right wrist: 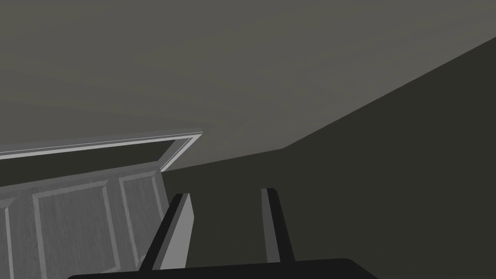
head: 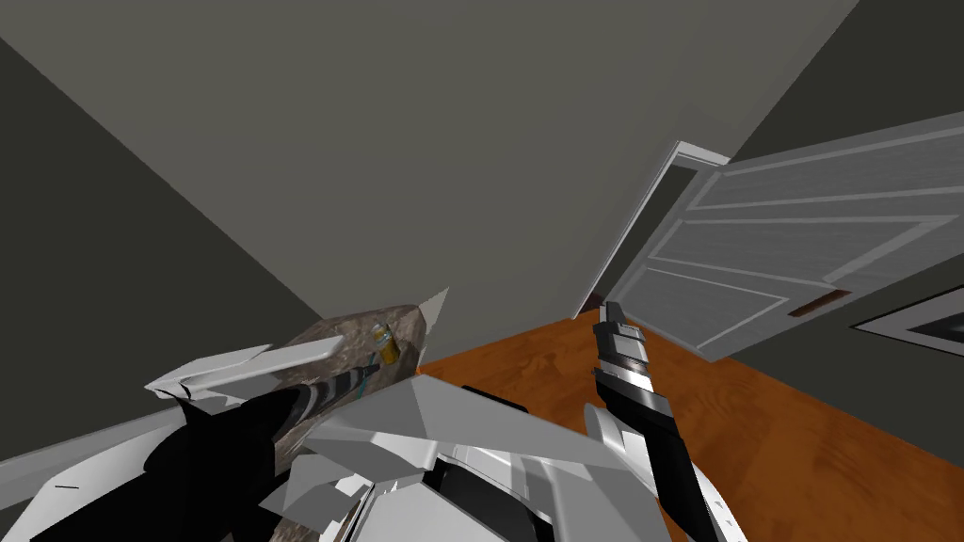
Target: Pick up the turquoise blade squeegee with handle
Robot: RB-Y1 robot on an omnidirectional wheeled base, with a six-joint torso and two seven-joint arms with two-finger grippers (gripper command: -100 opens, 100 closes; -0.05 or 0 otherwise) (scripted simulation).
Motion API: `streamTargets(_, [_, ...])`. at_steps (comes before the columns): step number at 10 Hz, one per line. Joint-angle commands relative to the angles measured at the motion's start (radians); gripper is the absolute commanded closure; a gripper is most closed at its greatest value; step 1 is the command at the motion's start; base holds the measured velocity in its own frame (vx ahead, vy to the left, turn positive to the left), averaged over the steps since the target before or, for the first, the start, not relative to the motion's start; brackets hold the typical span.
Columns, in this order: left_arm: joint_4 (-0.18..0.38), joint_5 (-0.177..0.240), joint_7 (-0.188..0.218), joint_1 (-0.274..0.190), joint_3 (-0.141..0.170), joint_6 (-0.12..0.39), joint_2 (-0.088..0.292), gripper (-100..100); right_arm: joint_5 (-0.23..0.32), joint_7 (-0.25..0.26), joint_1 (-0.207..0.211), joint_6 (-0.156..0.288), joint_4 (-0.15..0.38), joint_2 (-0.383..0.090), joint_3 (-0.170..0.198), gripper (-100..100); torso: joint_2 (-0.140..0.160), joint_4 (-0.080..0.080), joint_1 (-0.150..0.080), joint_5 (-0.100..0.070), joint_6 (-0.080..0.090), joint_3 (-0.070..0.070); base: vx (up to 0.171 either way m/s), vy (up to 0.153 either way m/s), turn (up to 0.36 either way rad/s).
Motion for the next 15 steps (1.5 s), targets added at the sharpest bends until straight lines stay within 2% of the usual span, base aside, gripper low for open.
streamTargets(1, [-0.010, 0.007, 0.000, 0.039, 0.013, 0.029, 0.032, -100, 0.000, 0.000, 0.000, 0.000, 0.000, 0.000, 0.000, 0, 0.000, 0.000, 0.000, 0.000, 0.000, 0.000, 0.025, 0.015, -0.133])
streamTargets(4, [-0.041, 0.024, 0.001, 0.104, 0.041, 0.073, 0.088, -100, 0.000, 0.000, 0.000, 0.000, 0.000, 0.000, 0.000, 0, 0.000, 0.000, 0.000, 0.000, 0.000, 0.000, 0.028, 0.012, -0.103])
streamTargets(5, [-0.048, 0.026, 0.001, 0.112, 0.044, 0.078, 0.094, -100, 0.000, 0.000, 0.000, 0.000, 0.000, 0.000, 0.000, 0, 0.000, 0.000, 0.000, 0.000, 0.000, 0.000, 0.022, 0.013, -0.068])
streamTargets(6, [-0.044, 0.023, 0.002, 0.100, 0.039, 0.078, 0.088, -100, 0.000, 0.000, 0.000, 0.000, 0.000, 0.000, 0.000, 0, 0.000, 0.000, 0.000, 0.000, 0.000, 0.000, 0.008, 0.005, -0.009])
streamTargets(7, [-0.045, 0.023, 0.002, 0.102, 0.040, 0.079, 0.089, 0, 0.000, 0.000, 0.000, 0.000, 0.000, 0.000, 0.000, 0, 0.001, 0.000, -0.001, 0.000, -0.001, 0.001, 0.000, 0.000, 0.000])
streamTargets(8, [-0.017, 0.026, 0.003, 0.081, 0.019, 0.071, 0.090, -100, 0.000, 0.000, 0.000, 0.000, 0.000, 0.000, 0.000, 0, 0.002, 0.001, -0.001, 0.000, -0.001, 0.001, -0.007, -0.013, -0.112])
streamTargets(10, [0.011, 0.028, 0.005, 0.061, -0.001, 0.063, 0.091, -100, 0.000, 0.000, 0.000, 0.000, 0.000, 0.000, 0.000, 0, 0.001, 0.000, 0.000, 0.002, 0.001, 0.001, -0.023, -0.024, -0.098])
streamTargets(14, [0.095, 0.035, 0.010, 0.000, -0.062, 0.038, 0.094, -100, 0.000, 0.000, 0.000, 0.000, 0.000, 0.000, 0.000, 0, -0.003, -0.001, 0.006, 0.005, 0.002, -0.002, -0.020, -0.028, -0.110])
streamTargets(15, [0.082, 0.037, 0.008, 0.017, -0.047, 0.036, 0.094, -100, 0.000, 0.000, 0.000, 0.000, 0.000, 0.000, 0.000, 0, -0.004, -0.001, 0.008, 0.007, 0.003, -0.003, -0.010, -0.012, -0.027])
